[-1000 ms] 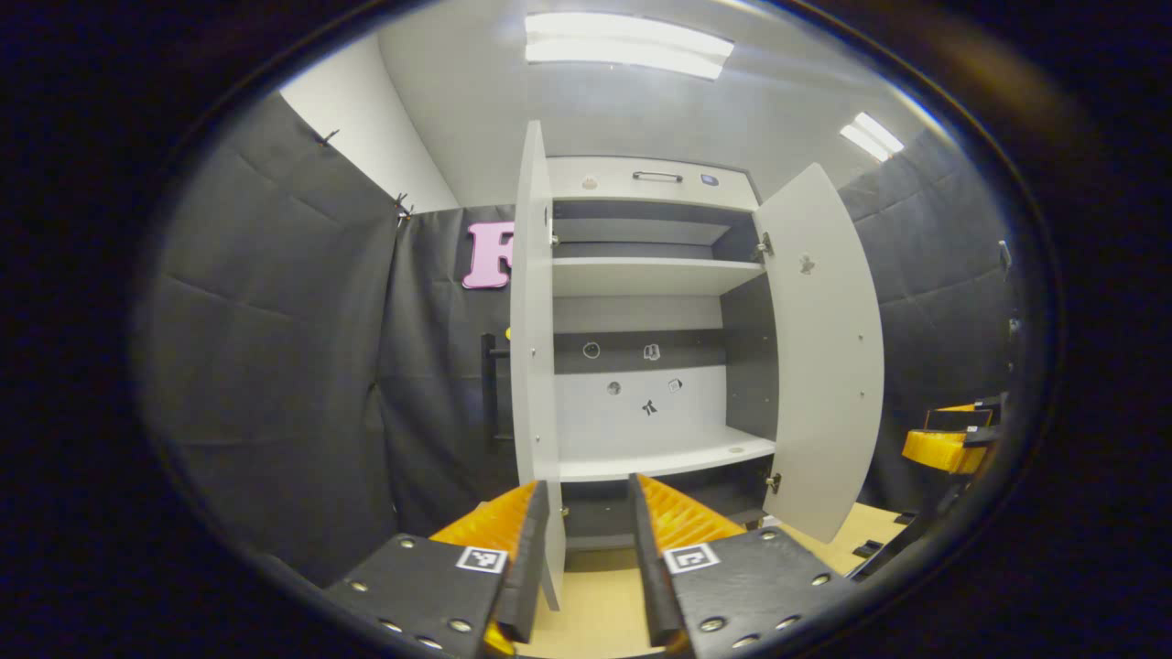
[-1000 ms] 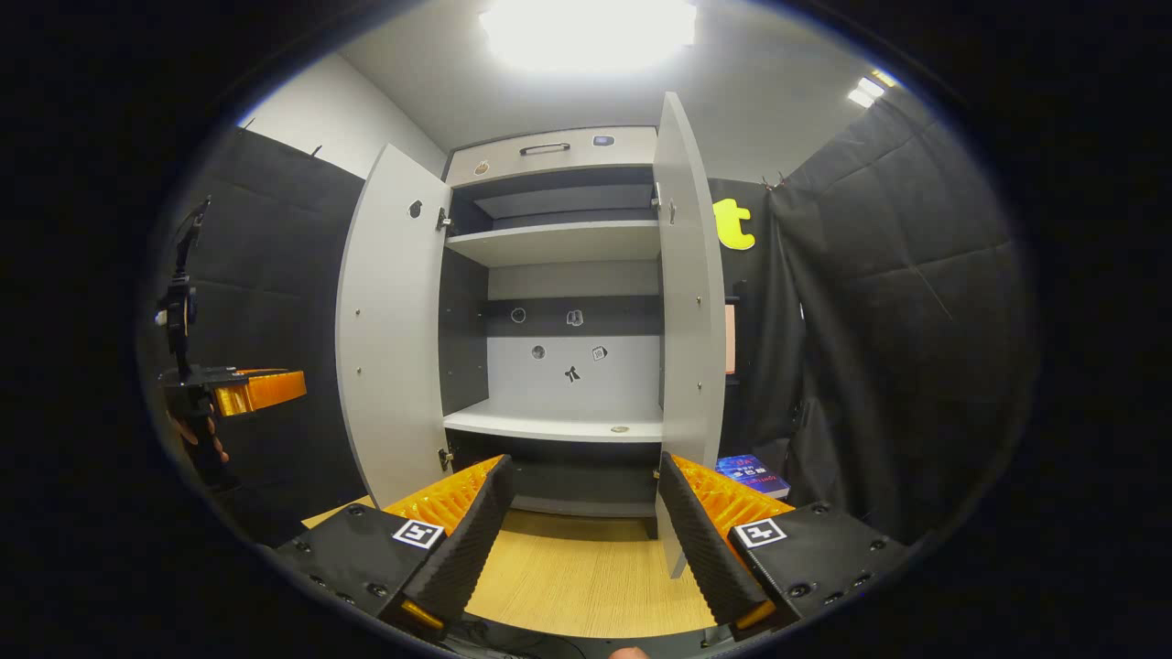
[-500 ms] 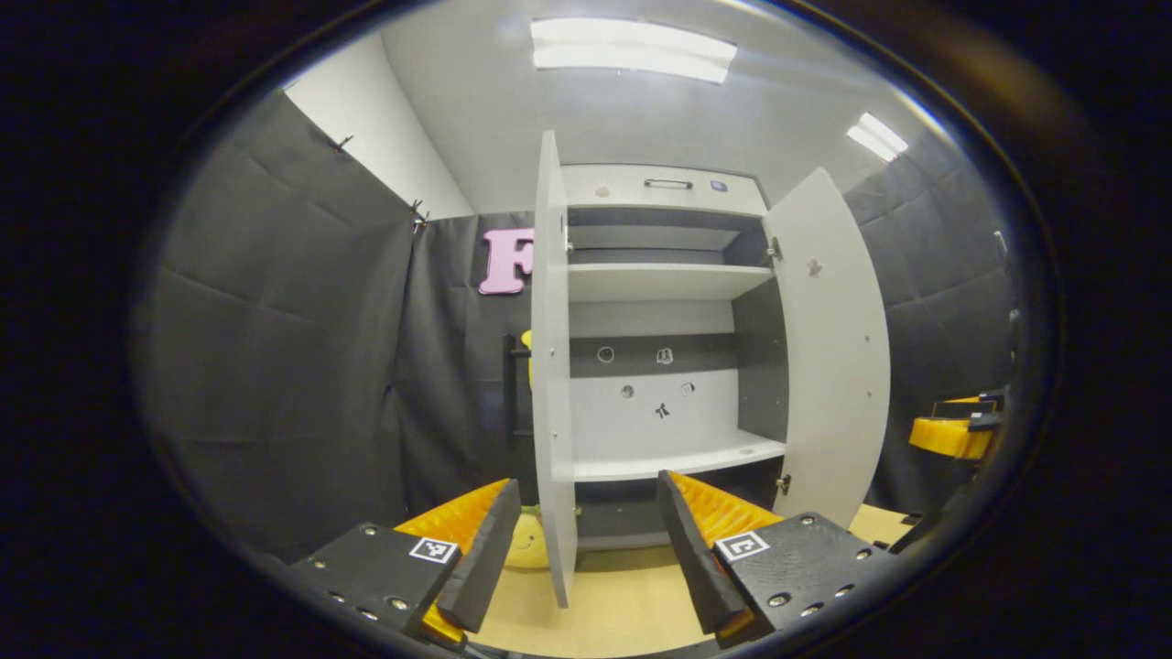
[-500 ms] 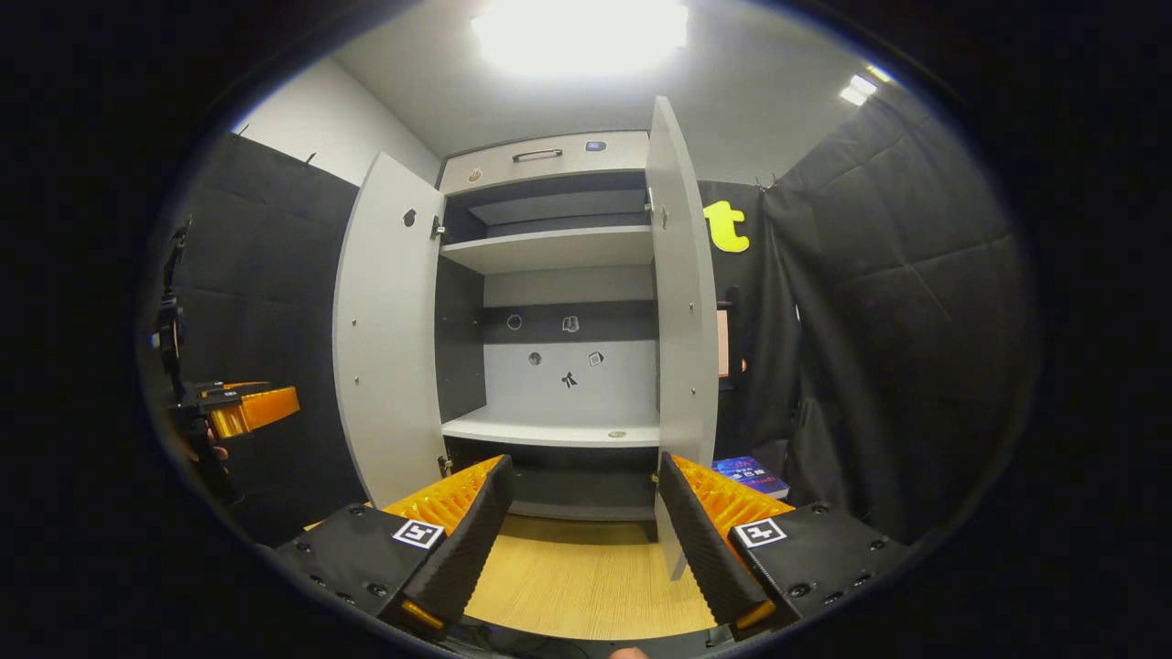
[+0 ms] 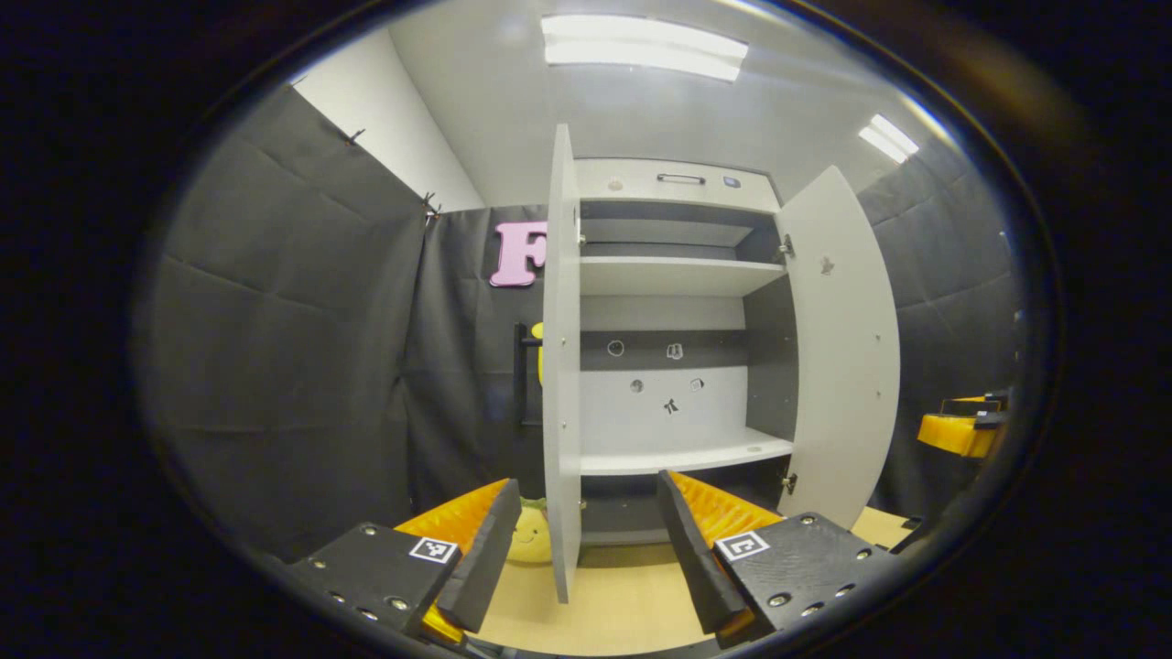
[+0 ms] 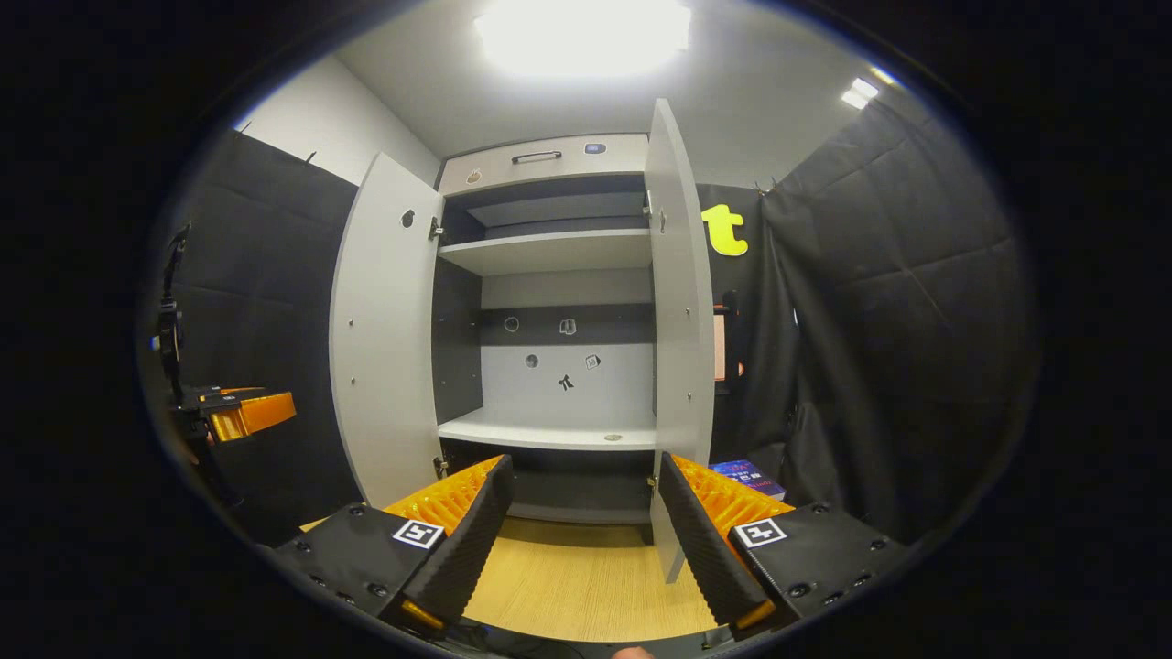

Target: Open the right door of the double-door shoe cabinet with the right hand, and open the left door with the left hand.

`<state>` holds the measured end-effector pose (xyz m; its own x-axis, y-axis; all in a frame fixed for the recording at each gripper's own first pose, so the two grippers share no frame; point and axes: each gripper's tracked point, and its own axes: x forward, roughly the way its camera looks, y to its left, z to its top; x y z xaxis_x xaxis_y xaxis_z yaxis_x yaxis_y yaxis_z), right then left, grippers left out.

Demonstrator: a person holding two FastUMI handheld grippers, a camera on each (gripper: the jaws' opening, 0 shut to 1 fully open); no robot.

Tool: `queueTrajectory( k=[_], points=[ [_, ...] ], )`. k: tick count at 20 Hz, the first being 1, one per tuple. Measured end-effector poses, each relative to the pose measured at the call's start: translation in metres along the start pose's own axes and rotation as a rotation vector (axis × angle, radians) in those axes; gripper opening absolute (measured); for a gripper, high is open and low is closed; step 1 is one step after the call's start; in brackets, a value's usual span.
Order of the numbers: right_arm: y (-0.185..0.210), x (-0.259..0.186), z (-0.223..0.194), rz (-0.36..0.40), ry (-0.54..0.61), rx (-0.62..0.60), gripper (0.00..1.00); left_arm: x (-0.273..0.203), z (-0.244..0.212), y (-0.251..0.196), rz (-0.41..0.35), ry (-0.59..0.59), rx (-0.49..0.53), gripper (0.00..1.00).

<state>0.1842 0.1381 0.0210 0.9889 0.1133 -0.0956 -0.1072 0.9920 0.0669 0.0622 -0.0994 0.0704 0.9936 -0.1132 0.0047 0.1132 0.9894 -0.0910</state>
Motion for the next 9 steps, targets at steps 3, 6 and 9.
queueTrajectory(
  k=[3,6,9],
  points=[
    [-0.0006,-0.0009,0.0,-0.004,-0.003,0.008,0.99,-0.0007,-0.0057,-0.0009,-0.01,0.015,-0.004,0.86],
    [-0.001,-0.0011,0.0,-0.009,-0.005,0.001,0.99,-0.0006,-0.0031,0.0013,-0.004,0.005,0.011,0.87],
    [0.0003,-0.0019,0.0006,-0.007,-0.007,0.0,0.99,-0.0005,-0.0032,0.0015,-0.001,-0.005,0.012,0.87]
  ],
)
